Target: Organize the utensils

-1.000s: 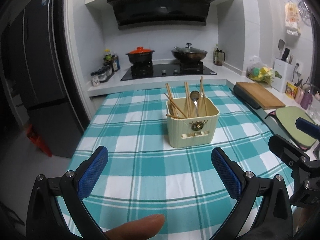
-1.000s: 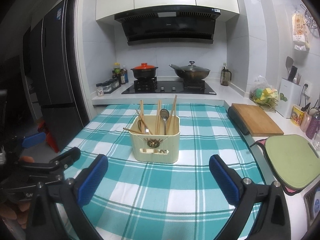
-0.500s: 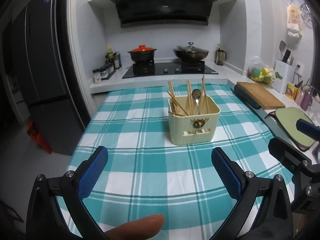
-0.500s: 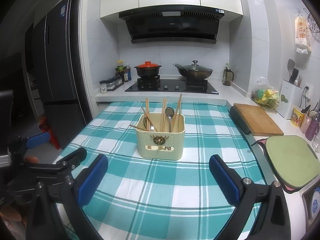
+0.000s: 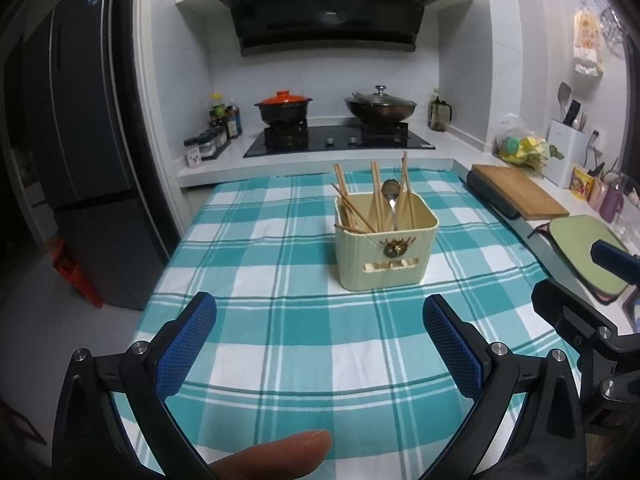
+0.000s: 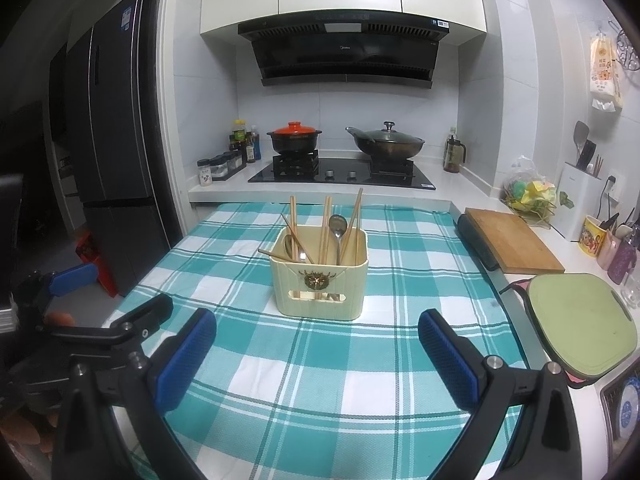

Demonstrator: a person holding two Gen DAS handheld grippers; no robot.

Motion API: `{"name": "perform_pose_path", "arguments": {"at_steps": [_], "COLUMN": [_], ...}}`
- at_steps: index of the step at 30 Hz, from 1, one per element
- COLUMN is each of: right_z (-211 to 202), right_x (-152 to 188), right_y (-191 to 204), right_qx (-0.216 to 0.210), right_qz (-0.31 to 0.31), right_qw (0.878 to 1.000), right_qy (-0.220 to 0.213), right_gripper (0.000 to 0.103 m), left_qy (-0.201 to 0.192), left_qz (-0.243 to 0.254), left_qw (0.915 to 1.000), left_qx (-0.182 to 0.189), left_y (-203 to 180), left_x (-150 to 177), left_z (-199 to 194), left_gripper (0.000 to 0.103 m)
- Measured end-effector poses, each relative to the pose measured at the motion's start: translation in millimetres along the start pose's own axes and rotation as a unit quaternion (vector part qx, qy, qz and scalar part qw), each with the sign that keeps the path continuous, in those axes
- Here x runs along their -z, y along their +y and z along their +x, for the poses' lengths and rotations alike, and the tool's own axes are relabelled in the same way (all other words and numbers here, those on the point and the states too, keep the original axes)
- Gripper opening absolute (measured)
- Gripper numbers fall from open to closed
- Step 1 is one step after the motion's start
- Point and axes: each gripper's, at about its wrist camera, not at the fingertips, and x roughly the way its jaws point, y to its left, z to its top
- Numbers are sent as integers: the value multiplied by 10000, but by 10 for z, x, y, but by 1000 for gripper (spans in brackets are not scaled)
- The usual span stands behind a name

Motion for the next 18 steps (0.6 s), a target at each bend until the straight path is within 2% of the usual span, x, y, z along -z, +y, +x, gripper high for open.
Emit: {"name": "perform_pose_path", "arguments": {"at_steps": [18], "right_z": [-22], "right_x": [38], "right_y": [-41], "right_qx": [100], "right_qz": [16], "right_qw": [9999], "right_qy": [52], "right_gripper": [103], "left_qy": [35], "left_qz": [-37], "left_qw": [9999], "left_qx": [-118], "left_y": [-1], "left_x": [17], "left_z": [29], "left_gripper": [103]}}
